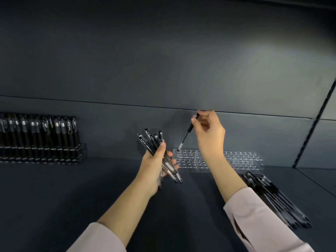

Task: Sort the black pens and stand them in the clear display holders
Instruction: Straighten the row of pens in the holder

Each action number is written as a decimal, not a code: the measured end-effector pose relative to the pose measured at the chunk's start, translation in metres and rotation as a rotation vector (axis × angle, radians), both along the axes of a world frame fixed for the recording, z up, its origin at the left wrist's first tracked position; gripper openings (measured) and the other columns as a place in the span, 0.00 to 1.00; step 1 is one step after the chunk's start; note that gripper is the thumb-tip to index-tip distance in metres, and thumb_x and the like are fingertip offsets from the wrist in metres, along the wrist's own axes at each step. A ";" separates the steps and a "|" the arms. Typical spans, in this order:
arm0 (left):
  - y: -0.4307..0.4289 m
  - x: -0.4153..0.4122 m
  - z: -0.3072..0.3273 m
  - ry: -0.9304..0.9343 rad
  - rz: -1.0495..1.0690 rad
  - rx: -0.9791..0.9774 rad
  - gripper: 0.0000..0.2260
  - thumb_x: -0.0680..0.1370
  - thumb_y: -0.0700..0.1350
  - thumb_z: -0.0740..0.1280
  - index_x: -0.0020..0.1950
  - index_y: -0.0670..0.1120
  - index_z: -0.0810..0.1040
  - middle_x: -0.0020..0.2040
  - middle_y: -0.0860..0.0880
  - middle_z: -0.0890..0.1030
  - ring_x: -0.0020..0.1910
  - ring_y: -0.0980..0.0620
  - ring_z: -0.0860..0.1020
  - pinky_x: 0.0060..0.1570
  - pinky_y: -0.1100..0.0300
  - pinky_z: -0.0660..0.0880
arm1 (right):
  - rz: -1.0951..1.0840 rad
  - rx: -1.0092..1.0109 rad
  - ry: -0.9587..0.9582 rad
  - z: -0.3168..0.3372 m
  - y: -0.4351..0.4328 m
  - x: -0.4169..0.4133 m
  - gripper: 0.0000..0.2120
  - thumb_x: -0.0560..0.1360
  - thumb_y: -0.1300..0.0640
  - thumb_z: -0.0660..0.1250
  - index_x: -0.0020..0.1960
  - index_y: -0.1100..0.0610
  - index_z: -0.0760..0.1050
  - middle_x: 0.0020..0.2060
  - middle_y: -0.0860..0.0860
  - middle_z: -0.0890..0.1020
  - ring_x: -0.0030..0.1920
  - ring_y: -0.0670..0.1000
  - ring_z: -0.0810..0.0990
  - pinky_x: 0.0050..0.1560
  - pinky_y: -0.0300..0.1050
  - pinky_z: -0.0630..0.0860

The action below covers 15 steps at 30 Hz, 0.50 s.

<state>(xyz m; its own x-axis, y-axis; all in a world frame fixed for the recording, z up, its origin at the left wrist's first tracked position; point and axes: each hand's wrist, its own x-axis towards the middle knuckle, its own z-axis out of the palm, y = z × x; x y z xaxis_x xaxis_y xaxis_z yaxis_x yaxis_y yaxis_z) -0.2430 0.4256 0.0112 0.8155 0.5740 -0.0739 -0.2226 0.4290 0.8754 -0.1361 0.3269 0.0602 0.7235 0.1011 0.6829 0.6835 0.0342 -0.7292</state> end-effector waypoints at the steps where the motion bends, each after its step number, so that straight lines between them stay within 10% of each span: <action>1: 0.002 0.000 -0.002 0.005 -0.011 0.007 0.10 0.80 0.48 0.66 0.57 0.44 0.75 0.35 0.48 0.79 0.32 0.47 0.79 0.38 0.49 0.82 | 0.005 -0.020 -0.011 -0.002 0.002 0.001 0.07 0.76 0.62 0.68 0.50 0.51 0.74 0.43 0.45 0.82 0.43 0.42 0.80 0.43 0.26 0.71; 6: 0.005 0.007 -0.010 0.045 -0.040 0.039 0.12 0.81 0.47 0.65 0.58 0.39 0.74 0.33 0.48 0.77 0.34 0.46 0.81 0.39 0.51 0.82 | 0.008 -0.131 -0.085 -0.007 0.005 0.005 0.08 0.75 0.61 0.70 0.51 0.51 0.75 0.43 0.46 0.82 0.44 0.40 0.80 0.44 0.26 0.72; 15: 0.010 0.023 -0.028 0.162 0.004 0.292 0.17 0.82 0.53 0.62 0.60 0.40 0.76 0.43 0.51 0.87 0.52 0.54 0.83 0.69 0.46 0.67 | 0.010 -0.187 -0.126 -0.013 0.001 0.014 0.08 0.75 0.61 0.70 0.52 0.52 0.76 0.44 0.46 0.82 0.45 0.42 0.81 0.47 0.28 0.74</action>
<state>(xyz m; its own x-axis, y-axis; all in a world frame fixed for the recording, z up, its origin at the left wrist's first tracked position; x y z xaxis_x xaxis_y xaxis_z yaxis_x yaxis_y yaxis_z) -0.2198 0.4352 -0.0164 0.8042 0.5933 -0.0346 -0.0716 0.1546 0.9854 -0.1221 0.3281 0.0468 0.6324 0.2410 0.7362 0.7696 -0.0869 -0.6326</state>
